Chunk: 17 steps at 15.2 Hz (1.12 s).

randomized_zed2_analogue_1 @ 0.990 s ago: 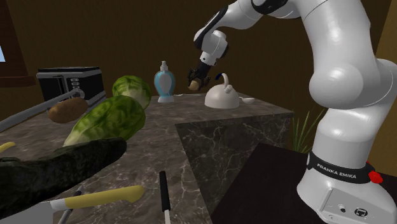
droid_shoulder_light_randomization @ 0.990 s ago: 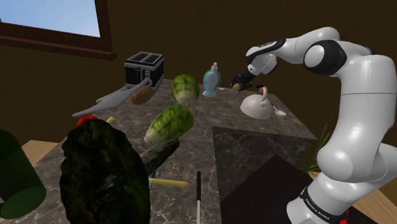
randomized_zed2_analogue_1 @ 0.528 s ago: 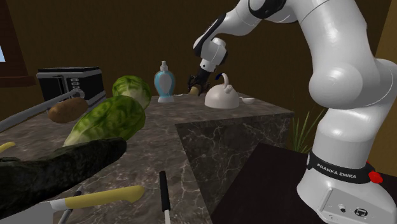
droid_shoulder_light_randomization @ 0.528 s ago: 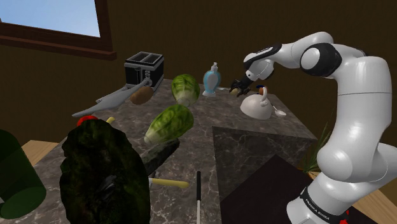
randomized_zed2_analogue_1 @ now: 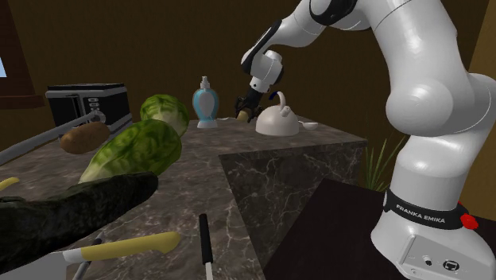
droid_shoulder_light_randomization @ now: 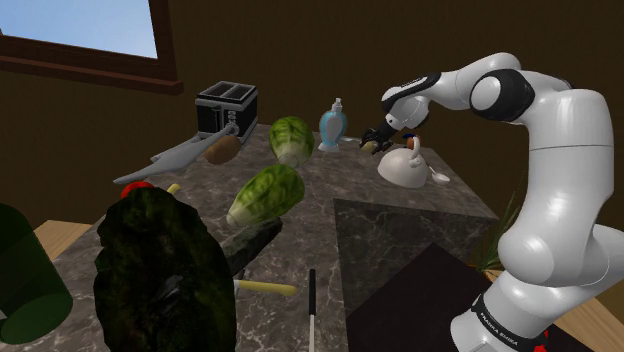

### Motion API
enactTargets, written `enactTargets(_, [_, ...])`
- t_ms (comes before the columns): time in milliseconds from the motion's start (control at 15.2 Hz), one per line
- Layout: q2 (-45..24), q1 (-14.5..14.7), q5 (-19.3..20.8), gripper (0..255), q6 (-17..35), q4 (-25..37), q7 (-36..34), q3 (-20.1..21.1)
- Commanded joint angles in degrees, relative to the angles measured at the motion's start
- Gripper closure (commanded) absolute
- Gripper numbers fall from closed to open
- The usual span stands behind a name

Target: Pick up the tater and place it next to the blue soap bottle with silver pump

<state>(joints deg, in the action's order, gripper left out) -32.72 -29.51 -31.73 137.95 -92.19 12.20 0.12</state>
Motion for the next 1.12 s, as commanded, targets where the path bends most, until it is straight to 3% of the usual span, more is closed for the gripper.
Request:
enactTargets(0, [0.00, 0.00, 0.00, 255, 0.01, 0.00, 0.01, 0.00])
enactTargets(66, [0.00, 0.00, 0.00, 0, 0.01, 0.00, 0.01, 0.00])
enactTargets(396, [0.00, 0.00, -0.01, 0, 0.01, 0.00, 0.01, 0.00])
enactTargets(660, [5.56, -1.00, 0.90, 0, -3.87, -2.10, -0.36, -0.96])
enactTargets(1056, [5.56, -1.00, 0.90, 0, -3.87, -2.10, -0.36, -0.96])
